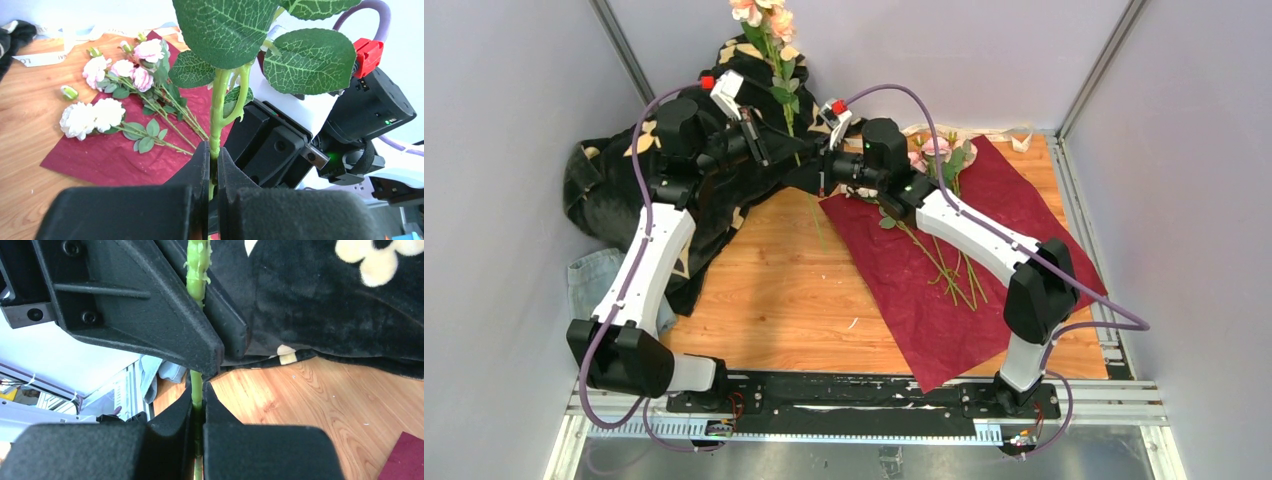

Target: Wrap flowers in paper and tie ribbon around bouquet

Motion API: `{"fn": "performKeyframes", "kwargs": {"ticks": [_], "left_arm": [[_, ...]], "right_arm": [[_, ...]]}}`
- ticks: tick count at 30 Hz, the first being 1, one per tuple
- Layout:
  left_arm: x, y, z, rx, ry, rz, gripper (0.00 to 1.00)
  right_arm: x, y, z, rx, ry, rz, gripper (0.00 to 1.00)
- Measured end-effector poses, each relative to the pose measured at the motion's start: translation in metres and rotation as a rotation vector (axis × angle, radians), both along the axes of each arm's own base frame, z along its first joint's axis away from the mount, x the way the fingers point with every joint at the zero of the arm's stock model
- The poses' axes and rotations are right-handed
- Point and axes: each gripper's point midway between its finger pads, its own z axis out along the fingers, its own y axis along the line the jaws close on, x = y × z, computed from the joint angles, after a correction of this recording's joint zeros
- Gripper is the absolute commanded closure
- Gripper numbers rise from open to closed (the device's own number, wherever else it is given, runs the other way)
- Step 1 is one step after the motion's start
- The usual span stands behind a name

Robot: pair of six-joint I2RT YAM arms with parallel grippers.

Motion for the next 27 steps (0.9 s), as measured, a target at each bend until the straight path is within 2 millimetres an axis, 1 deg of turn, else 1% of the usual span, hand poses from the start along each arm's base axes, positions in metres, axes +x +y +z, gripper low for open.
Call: {"fn": "performKeyframes", "kwargs": {"ticks": [1, 2, 3, 4, 5, 7, 8, 9, 10, 12, 13, 14, 15, 16, 17, 19, 21, 22, 23, 24, 25, 27], "left_arm": [[0.0, 0.0, -0.001, 0.001, 0.0, 0.001, 0.95], [0.001, 0.0, -0.003, 0.003, 0.0, 0.004, 0.68], [0.001, 0.0, -0.005, 0.006, 0.003, 0.006, 0.33], [0.002, 0.0, -0.007, 0.016, -0.002, 0.008, 0.06], [0.002, 0.0, -0.011, 0.028, 0.002, 0.01, 0.01], [0.005, 0.003, -0.021, 0.064, 0.005, 0.032, 0.0], [0.009, 0.007, -0.032, 0.093, 0.015, 0.058, 0.0], [0.011, 0.009, -0.038, 0.107, 0.023, 0.075, 0.0], [0.014, 0.012, -0.049, 0.132, 0.035, 0.099, 0.0], [0.02, 0.019, -0.078, 0.175, 0.088, 0.141, 0.0], [0.024, 0.021, -0.1, 0.203, 0.136, 0.164, 0.02], [0.024, 0.021, -0.103, 0.207, 0.143, 0.164, 0.04], [0.027, 0.018, -0.122, 0.229, 0.184, 0.175, 0.07], [0.03, 0.014, -0.143, 0.254, 0.229, 0.181, 0.09], [0.031, 0.006, -0.165, 0.279, 0.276, 0.179, 0.11], [0.029, -0.007, -0.197, 0.314, 0.352, 0.164, 0.13], [0.025, -0.022, -0.231, 0.345, 0.439, 0.147, 0.13], [0.023, -0.032, -0.254, 0.36, 0.5, 0.139, 0.13], [0.023, -0.035, -0.263, 0.366, 0.523, 0.137, 0.12], [0.022, -0.038, -0.278, 0.375, 0.56, 0.142, 0.12], [0.022, -0.041, -0.289, 0.377, 0.59, 0.148, 0.11], [0.022, -0.044, -0.31, 0.381, 0.637, 0.167, 0.11]], "right_arm": [[0.0, -0.001, -0.001, -0.004, 0.004, 0.0, 1.0], [0.001, -0.002, -0.003, -0.009, 0.01, -0.004, 1.0], [0.002, -0.004, -0.005, -0.015, 0.016, -0.01, 1.0], [0.002, -0.006, -0.007, -0.022, 0.021, -0.018, 1.0], [0.006, -0.012, -0.012, -0.036, 0.031, -0.039, 1.0], [0.018, -0.036, -0.025, -0.078, 0.061, -0.105, 1.0], [0.029, -0.059, -0.035, -0.116, 0.078, -0.165, 1.0], [0.038, -0.075, -0.043, -0.143, 0.095, -0.21, 1.0], [0.049, -0.097, -0.052, -0.184, 0.113, -0.271, 1.0], [0.073, -0.153, -0.077, -0.295, 0.163, -0.423, 1.0], [0.083, -0.182, -0.091, -0.361, 0.191, -0.497, 1.0], [0.089, -0.2, -0.1, -0.406, 0.207, -0.547, 1.0], [0.094, -0.228, -0.116, -0.482, 0.238, -0.614, 1.0], [0.092, -0.248, -0.135, -0.574, 0.27, -0.657, 1.0], [0.096, -0.28, -0.153, -0.667, 0.308, -0.726, 1.0], [0.092, -0.307, -0.182, -0.817, 0.36, -0.76, 1.0], [0.087, -0.323, -0.209, -0.958, 0.405, -0.751, 1.0], [0.084, -0.332, -0.23, -1.057, 0.44, -0.733, 1.0], [0.083, -0.334, -0.235, -1.079, 0.45, -0.726, 1.0], [0.081, -0.339, -0.246, -1.134, 0.473, -0.713, 0.98], [0.079, -0.342, -0.256, -1.172, 0.49, -0.701, 0.94], [0.074, -0.348, -0.269, -1.227, 0.521, -0.68, 0.79]]}}
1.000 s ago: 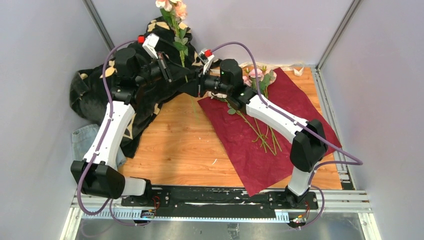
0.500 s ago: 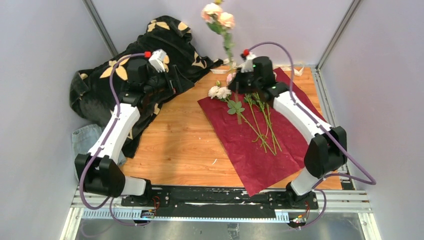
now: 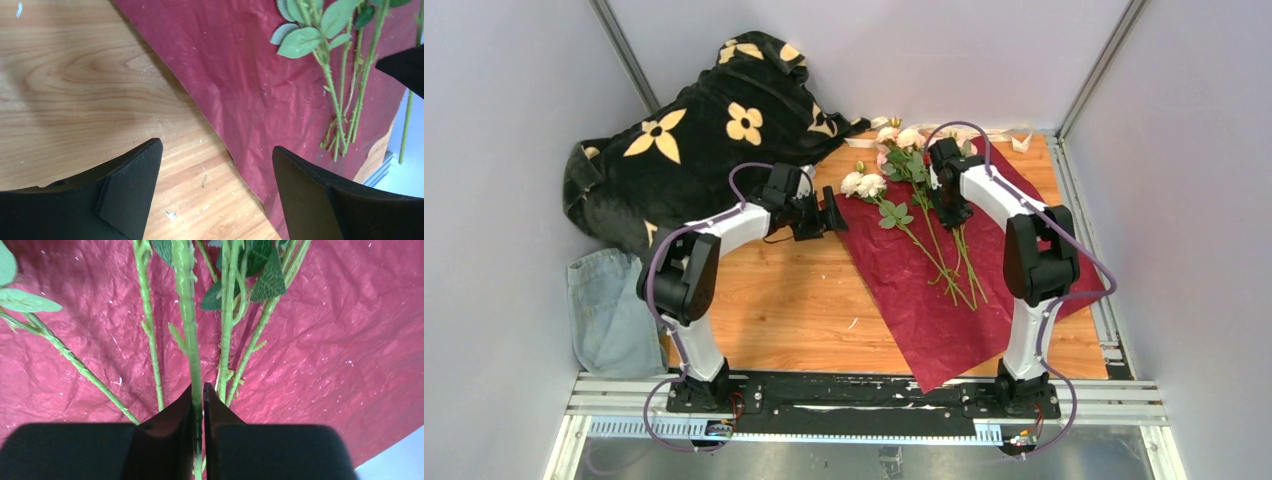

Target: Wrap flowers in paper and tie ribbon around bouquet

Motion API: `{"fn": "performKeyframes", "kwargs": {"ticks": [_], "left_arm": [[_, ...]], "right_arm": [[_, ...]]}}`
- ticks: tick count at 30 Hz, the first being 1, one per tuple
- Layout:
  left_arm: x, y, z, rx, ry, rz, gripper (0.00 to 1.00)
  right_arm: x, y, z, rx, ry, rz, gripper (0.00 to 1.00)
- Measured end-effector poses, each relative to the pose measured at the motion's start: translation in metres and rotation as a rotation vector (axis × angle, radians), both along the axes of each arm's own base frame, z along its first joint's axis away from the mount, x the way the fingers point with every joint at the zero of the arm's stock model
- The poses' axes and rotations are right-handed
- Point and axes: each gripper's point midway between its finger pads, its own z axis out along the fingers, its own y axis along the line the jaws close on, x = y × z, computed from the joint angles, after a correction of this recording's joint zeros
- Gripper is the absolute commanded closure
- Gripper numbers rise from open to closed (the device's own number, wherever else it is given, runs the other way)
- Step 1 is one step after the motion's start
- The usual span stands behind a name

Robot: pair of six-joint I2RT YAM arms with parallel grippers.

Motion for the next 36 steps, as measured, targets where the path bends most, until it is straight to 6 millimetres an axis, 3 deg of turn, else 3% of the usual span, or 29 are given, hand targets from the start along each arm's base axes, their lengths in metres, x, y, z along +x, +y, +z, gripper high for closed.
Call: {"fn": "performKeyframes", "kwargs": {"ticks": [2, 7, 11, 14, 18, 19, 23, 30, 36], "left_arm": [[0.001, -0.002, -0.011, 0.003, 0.014, 0.018, 0.1], [0.002, -0.013, -0.03, 0.006, 0.023, 0.036, 0.1], [0.01, -0.022, -0.035, -0.015, 0.003, 0.04, 0.11], [0.016, -0.03, -0.034, -0.031, -0.018, 0.034, 0.19], [0.02, -0.039, -0.037, -0.059, -0.025, 0.034, 0.52], [0.019, -0.04, -0.039, -0.06, -0.019, 0.035, 0.67], [0.015, -0.041, -0.047, -0.064, 0.012, 0.032, 0.97], [0.014, -0.043, -0.043, -0.078, 0.012, 0.022, 1.0], [0.004, -0.041, -0.036, -0.086, 0.013, 0.013, 1.0]], "right_arm": [[-0.004, -0.002, -0.004, -0.012, 0.024, 0.002, 0.63], [-0.007, -0.004, 0.0, -0.022, 0.034, 0.023, 0.38], [-0.011, -0.005, 0.013, -0.017, 0.019, 0.028, 0.34], [-0.018, -0.006, 0.03, 0.002, -0.019, 0.032, 0.28], [-0.033, -0.008, 0.039, 0.03, -0.055, 0.036, 0.26], [-0.036, -0.007, 0.038, 0.044, -0.059, 0.036, 0.26], [-0.041, -0.012, 0.025, 0.107, -0.051, 0.014, 0.25], [-0.039, -0.011, 0.005, 0.224, -0.052, 0.001, 0.28], [-0.045, 0.019, -0.005, 0.259, -0.067, 0.092, 0.35]]}}
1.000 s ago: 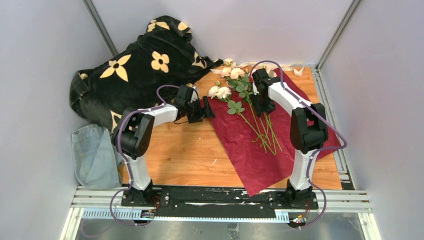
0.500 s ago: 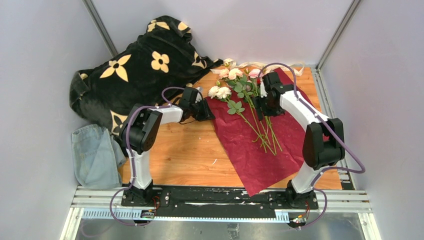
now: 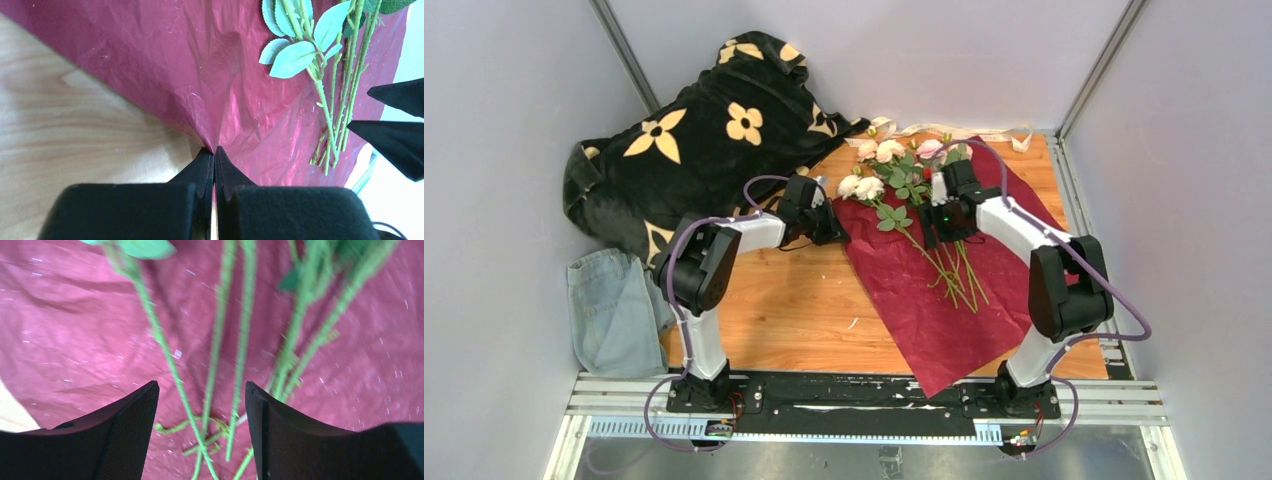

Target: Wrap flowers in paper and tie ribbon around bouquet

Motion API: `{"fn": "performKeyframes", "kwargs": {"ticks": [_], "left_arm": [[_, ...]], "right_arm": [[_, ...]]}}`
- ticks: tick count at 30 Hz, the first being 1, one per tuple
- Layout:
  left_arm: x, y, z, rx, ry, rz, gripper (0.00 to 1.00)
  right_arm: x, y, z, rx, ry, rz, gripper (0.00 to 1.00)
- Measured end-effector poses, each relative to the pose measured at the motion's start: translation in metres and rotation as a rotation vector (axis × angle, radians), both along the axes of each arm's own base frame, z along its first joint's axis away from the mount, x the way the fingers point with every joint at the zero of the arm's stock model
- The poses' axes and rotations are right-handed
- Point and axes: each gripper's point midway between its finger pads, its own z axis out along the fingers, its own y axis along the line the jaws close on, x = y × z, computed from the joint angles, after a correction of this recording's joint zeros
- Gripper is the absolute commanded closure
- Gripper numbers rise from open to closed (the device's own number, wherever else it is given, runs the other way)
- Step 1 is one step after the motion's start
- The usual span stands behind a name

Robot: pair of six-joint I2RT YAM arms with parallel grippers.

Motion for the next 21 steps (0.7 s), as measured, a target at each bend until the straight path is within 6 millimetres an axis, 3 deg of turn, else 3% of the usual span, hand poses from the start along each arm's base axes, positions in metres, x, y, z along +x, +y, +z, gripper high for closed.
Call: {"fn": "performKeyframes", "kwargs": {"ticks": [6, 9, 11, 16, 21], "left_arm": [[-0.018, 0.016, 0.007, 0.027, 0.008, -0.01, 1.0], [-0.024, 0.032, 0.009, 0.048, 0.022, -0.003, 1.0], [-0.025, 0.046, 0.009, 0.067, 0.028, 0.007, 1.0], [-0.032, 0.073, 0.006, 0.118, 0.035, 0.018, 1.0], [-0.04, 0.081, 0.005, 0.163, 0.028, -0.021, 1.0]], "right_arm": [[0.009, 0.075, 0.02, 0.013, -0.122, 0.211, 0.45], [0.035, 0.111, 0.029, 0.034, -0.181, 0.26, 0.44], [0.049, 0.131, 0.023, 0.042, -0.197, 0.282, 0.45], [0.059, 0.162, -0.003, 0.042, -0.165, 0.31, 0.48], [0.065, 0.18, -0.014, 0.057, -0.152, 0.307, 0.5]]}}
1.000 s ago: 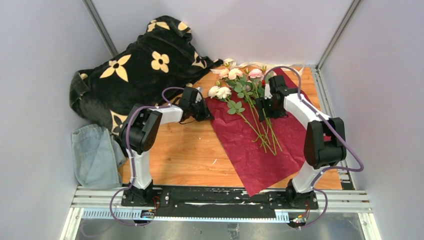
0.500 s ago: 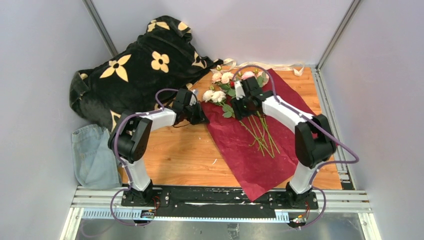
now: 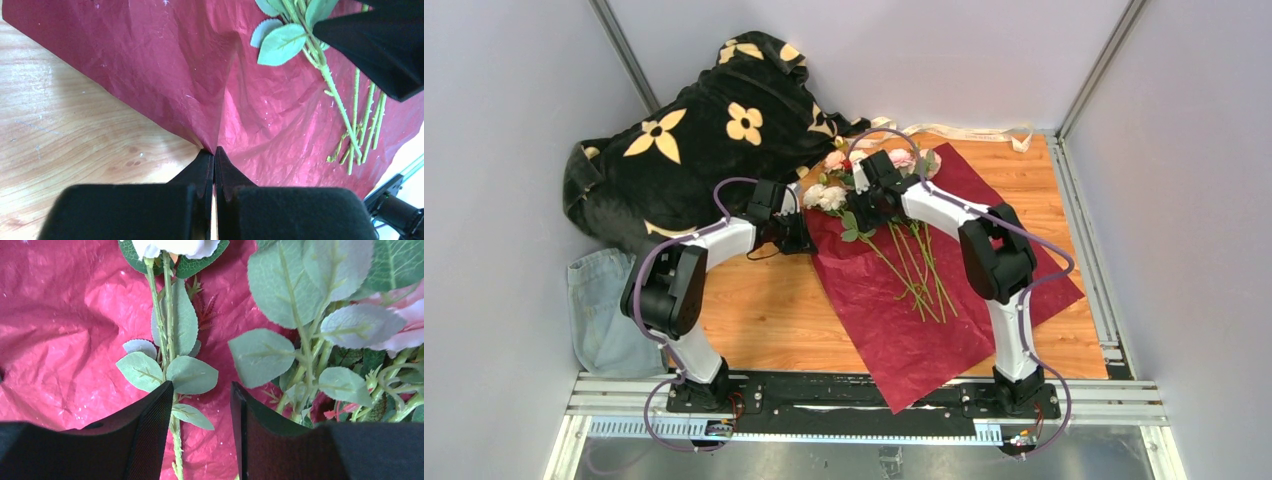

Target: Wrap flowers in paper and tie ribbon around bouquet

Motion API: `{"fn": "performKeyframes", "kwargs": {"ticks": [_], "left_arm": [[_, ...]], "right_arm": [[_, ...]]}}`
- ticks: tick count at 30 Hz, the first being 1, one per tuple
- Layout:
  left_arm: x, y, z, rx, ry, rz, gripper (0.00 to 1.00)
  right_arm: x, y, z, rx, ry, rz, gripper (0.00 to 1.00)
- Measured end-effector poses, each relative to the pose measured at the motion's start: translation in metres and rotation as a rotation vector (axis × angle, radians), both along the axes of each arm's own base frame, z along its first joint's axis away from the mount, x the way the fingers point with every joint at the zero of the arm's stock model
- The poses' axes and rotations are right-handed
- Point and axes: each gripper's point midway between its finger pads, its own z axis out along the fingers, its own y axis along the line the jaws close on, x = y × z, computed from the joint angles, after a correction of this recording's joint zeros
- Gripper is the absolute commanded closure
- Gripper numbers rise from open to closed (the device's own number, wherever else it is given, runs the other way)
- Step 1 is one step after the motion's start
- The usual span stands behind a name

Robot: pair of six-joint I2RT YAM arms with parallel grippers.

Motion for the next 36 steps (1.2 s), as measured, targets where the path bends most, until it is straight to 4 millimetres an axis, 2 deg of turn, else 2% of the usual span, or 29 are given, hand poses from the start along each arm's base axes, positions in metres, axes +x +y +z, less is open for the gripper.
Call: {"fn": "performKeyframes", "kwargs": {"ticks": [9, 14, 18, 20, 23, 26, 29, 33, 36], "left_arm": [[-0.003, 0.006, 0.002, 0.043, -0.031, -0.04, 1.0], [-0.003, 0.007, 0.002, 0.048, -0.032, -0.045, 1.0], [-0.003, 0.007, 0.001, 0.049, -0.031, -0.046, 1.0], [-0.004, 0.007, 0.001, 0.05, -0.031, -0.047, 1.0], [-0.004, 0.007, 0.001, 0.051, -0.031, -0.047, 1.0], [-0.004, 0.008, 0.001, 0.054, -0.031, -0.045, 1.0], [-0.003, 0.008, 0.001, 0.058, -0.033, -0.045, 1.0], [-0.003, 0.01, 0.003, 0.069, -0.046, -0.05, 1.0], [-0.002, 0.012, 0.005, 0.079, -0.06, -0.05, 1.0]], "right_arm": [[0.005, 0.023, 0.008, 0.057, 0.001, 0.011, 0.49], [-0.001, 0.042, 0.016, 0.079, -0.012, 0.053, 0.38], [-0.001, 0.049, 0.02, 0.088, -0.023, 0.067, 0.38], [0.004, 0.053, 0.019, 0.092, -0.03, 0.067, 0.43], [0.015, 0.059, 0.012, 0.09, -0.039, 0.064, 0.61], [0.019, 0.058, -0.004, 0.065, -0.026, 0.048, 0.74], [0.019, 0.055, -0.015, 0.044, -0.012, 0.036, 0.99], [0.024, 0.052, -0.011, 0.037, -0.027, -0.003, 1.0], [0.027, 0.047, -0.001, 0.029, -0.047, -0.048, 1.0]]}}
